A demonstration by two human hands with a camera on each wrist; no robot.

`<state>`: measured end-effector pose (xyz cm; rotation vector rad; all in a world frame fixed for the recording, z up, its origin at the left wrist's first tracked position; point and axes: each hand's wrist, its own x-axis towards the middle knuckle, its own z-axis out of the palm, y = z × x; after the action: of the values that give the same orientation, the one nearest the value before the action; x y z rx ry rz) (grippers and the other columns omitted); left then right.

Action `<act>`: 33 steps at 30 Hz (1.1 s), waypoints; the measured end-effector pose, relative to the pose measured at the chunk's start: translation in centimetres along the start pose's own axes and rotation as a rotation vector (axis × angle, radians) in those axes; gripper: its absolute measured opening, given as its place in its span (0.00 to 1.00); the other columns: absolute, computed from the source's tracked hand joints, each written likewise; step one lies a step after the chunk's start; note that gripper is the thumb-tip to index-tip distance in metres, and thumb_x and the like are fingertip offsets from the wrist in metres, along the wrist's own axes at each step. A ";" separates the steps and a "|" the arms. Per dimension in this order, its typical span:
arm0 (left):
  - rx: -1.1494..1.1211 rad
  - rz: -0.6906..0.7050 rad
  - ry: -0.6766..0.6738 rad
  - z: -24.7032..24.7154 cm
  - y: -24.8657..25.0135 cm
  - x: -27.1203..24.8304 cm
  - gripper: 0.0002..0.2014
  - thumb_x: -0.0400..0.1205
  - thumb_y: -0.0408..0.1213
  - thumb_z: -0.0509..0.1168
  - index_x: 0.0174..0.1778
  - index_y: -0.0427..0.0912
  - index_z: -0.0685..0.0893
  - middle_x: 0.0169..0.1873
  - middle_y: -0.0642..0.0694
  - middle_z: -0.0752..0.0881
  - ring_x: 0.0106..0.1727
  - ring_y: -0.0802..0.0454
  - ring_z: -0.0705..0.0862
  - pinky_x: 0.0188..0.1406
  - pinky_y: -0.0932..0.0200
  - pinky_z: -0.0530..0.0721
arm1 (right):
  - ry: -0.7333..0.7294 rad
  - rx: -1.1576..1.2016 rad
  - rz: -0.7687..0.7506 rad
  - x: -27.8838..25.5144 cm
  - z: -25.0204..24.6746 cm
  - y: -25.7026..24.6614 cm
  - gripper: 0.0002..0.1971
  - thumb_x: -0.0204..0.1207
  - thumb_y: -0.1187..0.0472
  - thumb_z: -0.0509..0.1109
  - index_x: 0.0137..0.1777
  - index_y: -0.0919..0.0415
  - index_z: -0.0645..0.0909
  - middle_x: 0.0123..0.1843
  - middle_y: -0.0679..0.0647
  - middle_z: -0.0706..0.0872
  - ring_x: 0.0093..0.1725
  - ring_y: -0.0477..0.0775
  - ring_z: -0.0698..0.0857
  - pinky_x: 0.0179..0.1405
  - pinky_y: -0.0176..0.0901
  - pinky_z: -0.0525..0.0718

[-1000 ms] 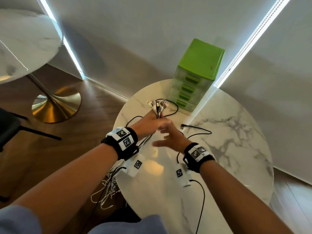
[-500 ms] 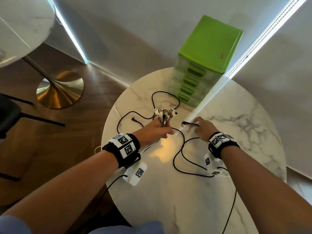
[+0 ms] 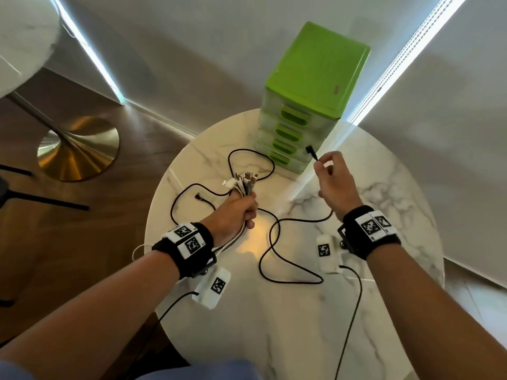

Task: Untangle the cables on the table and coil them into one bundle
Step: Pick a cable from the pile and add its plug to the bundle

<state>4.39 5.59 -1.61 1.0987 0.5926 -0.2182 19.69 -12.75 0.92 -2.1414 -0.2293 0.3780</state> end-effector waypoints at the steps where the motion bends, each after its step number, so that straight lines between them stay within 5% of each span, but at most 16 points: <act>1: -0.081 -0.023 0.009 0.2 0.1 0.1 0.04 0.83 0.32 0.56 0.48 0.46 0.69 0.30 0.52 0.68 0.26 0.58 0.66 0.30 0.60 0.70 | 0.019 0.159 0.022 -1.0 0.2 -1.3 0.03 0.86 0.58 0.59 0.51 0.51 0.74 0.32 0.51 0.75 0.30 0.51 0.73 0.33 0.50 0.79; 5: -0.294 -0.087 -0.006 1.1 0.7 -0.4 0.10 0.87 0.34 0.49 0.42 0.47 0.71 0.28 0.52 0.66 0.25 0.56 0.63 0.29 0.59 0.66 | -0.083 0.519 -0.009 -6.4 2.7 -4.7 0.12 0.87 0.70 0.55 0.52 0.54 0.76 0.33 0.48 0.73 0.28 0.46 0.66 0.28 0.44 0.64; 8: -0.307 -0.065 -0.069 1.7 0.8 -1.6 0.09 0.88 0.36 0.50 0.44 0.45 0.72 0.28 0.52 0.67 0.26 0.56 0.64 0.28 0.59 0.67 | -0.115 0.389 -0.080 -9.7 5.0 -5.2 0.09 0.89 0.67 0.59 0.60 0.56 0.79 0.39 0.48 0.82 0.29 0.45 0.75 0.30 0.42 0.72; 11: -0.246 0.017 -0.122 2.1 1.1 -3.0 0.14 0.91 0.40 0.49 0.53 0.38 0.78 0.29 0.50 0.80 0.30 0.53 0.76 0.29 0.58 0.72 | -0.107 0.353 -0.054 -12.3 6.6 -5.5 0.09 0.89 0.65 0.61 0.61 0.55 0.81 0.43 0.50 0.89 0.38 0.50 0.89 0.37 0.44 0.89; 14: -0.160 0.111 -0.173 1.8 1.2 -4.4 0.23 0.91 0.53 0.56 0.62 0.33 0.79 0.42 0.37 0.87 0.38 0.45 0.83 0.32 0.56 0.75 | -0.080 0.416 -0.032 -14.3 7.0 -5.9 0.08 0.88 0.66 0.63 0.57 0.55 0.83 0.43 0.50 0.91 0.43 0.54 0.91 0.41 0.42 0.90; 16: -0.084 0.169 -0.173 1.9 1.3 -5.1 0.26 0.86 0.57 0.62 0.58 0.32 0.79 0.41 0.34 0.87 0.33 0.44 0.81 0.27 0.58 0.75 | -0.069 0.417 -0.039 -15.0 6.9 -6.4 0.07 0.87 0.67 0.64 0.55 0.59 0.83 0.40 0.50 0.89 0.36 0.48 0.89 0.37 0.36 0.85; 19: 0.060 0.222 -0.105 2.2 1.5 -6.4 0.22 0.90 0.54 0.57 0.41 0.37 0.77 0.25 0.46 0.85 0.20 0.48 0.77 0.19 0.58 0.77 | -0.055 0.377 -0.040 -16.3 7.0 -7.2 0.02 0.86 0.64 0.67 0.51 0.62 0.79 0.41 0.57 0.88 0.27 0.49 0.82 0.29 0.45 0.82; 23: 0.120 0.273 -0.051 1.2 1.8 -6.7 0.26 0.84 0.67 0.61 0.30 0.51 0.78 0.29 0.47 0.75 0.31 0.49 0.74 0.32 0.53 0.74 | -0.167 0.370 0.001 -17.8 7.0 -6.8 0.13 0.89 0.55 0.65 0.53 0.66 0.72 0.33 0.56 0.83 0.25 0.55 0.77 0.27 0.49 0.76; 29: 0.069 0.407 -0.005 0.5 3.8 -8.0 0.20 0.92 0.53 0.55 0.40 0.43 0.76 0.29 0.47 0.76 0.34 0.44 0.86 0.37 0.47 0.88 | -0.329 0.066 -0.180 -19.9 7.3 -2.8 0.19 0.92 0.47 0.52 0.47 0.57 0.77 0.30 0.48 0.80 0.29 0.48 0.76 0.37 0.44 0.78; 33: -0.074 0.428 0.069 -0.8 5.7 -8.8 0.23 0.91 0.56 0.56 0.33 0.48 0.68 0.25 0.49 0.68 0.20 0.52 0.73 0.21 0.60 0.73 | -0.469 -0.048 -0.103 -21.1 7.5 1.4 0.21 0.91 0.44 0.53 0.43 0.54 0.77 0.30 0.46 0.77 0.29 0.43 0.73 0.38 0.39 0.75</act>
<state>-0.58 7.84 7.39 1.1369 0.4099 0.2120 -2.63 -14.15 -0.41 -2.0512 -0.6165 0.8193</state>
